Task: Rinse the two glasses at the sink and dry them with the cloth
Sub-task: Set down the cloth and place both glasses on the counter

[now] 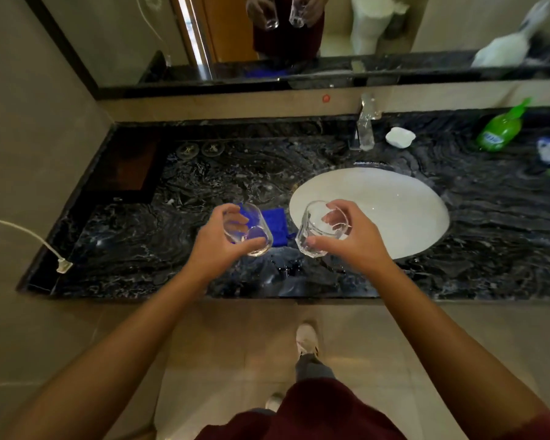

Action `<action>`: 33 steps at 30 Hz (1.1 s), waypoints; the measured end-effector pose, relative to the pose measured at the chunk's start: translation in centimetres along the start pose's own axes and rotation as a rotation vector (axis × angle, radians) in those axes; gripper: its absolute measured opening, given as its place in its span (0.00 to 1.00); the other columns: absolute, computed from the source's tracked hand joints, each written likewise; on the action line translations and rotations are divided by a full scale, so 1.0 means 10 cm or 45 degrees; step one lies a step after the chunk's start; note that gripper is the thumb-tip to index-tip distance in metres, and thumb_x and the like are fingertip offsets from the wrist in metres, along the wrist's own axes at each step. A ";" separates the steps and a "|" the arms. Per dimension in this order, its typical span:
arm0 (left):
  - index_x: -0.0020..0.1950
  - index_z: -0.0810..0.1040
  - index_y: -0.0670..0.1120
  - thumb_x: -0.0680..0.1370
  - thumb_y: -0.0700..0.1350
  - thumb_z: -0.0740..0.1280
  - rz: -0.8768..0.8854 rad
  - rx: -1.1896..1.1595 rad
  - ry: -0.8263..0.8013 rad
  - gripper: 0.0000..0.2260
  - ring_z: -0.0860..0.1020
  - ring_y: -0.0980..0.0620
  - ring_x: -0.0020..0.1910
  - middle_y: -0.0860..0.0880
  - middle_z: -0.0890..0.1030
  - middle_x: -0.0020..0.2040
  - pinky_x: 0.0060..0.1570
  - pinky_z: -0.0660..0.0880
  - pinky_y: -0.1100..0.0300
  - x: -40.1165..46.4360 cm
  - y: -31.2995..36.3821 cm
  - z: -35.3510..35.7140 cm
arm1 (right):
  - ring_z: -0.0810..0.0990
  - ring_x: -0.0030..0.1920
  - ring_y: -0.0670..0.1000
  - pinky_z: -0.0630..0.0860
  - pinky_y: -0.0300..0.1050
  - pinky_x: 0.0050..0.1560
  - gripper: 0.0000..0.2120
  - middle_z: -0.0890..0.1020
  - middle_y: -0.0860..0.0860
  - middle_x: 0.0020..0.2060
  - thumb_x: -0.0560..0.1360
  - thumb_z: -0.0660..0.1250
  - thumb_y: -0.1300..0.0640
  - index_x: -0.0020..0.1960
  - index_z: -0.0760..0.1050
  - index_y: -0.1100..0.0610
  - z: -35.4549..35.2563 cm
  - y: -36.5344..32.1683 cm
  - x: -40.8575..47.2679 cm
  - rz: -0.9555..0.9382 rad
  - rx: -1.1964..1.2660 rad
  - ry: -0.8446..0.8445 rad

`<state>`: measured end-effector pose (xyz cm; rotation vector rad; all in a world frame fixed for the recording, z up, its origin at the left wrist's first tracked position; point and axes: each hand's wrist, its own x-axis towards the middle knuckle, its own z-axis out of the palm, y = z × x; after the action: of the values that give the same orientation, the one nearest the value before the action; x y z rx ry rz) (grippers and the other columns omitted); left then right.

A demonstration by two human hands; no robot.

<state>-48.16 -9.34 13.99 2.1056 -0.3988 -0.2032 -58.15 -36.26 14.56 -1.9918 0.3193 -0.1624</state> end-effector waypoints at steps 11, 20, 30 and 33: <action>0.64 0.74 0.52 0.66 0.51 0.83 0.143 -0.341 0.141 0.30 0.85 0.50 0.58 0.51 0.85 0.56 0.62 0.80 0.44 0.07 0.69 -0.75 | 0.83 0.59 0.41 0.80 0.36 0.52 0.36 0.85 0.43 0.57 0.65 0.84 0.62 0.69 0.73 0.53 -0.36 -1.02 0.04 -0.202 0.339 0.008; 0.62 0.75 0.52 0.63 0.50 0.84 0.193 -0.304 0.115 0.31 0.84 0.51 0.57 0.50 0.84 0.55 0.61 0.80 0.51 0.52 0.98 -1.03 | 0.85 0.58 0.47 0.82 0.41 0.52 0.34 0.86 0.49 0.57 0.65 0.79 0.60 0.69 0.73 0.55 -0.60 -1.39 0.62 -0.288 0.465 -0.089; 0.66 0.71 0.47 0.64 0.44 0.80 0.123 -0.384 0.254 0.33 0.83 0.60 0.56 0.59 0.86 0.51 0.48 0.78 0.70 0.93 0.88 -1.04 | 0.84 0.62 0.54 0.82 0.52 0.56 0.34 0.85 0.50 0.61 0.67 0.77 0.63 0.70 0.72 0.50 -0.54 -1.44 1.26 -0.203 0.549 -0.236; 0.65 0.71 0.49 0.65 0.45 0.79 0.076 -0.401 0.286 0.32 0.83 0.58 0.57 0.57 0.86 0.52 0.50 0.79 0.68 1.07 0.64 -1.08 | 0.83 0.62 0.48 0.83 0.45 0.53 0.35 0.84 0.48 0.61 0.66 0.79 0.61 0.71 0.72 0.49 -0.33 -1.40 1.46 -0.204 0.470 -0.207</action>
<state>-36.24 -7.81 25.33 1.7805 -0.2745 0.0071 -42.98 -37.85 28.18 -1.6502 0.0207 -0.1479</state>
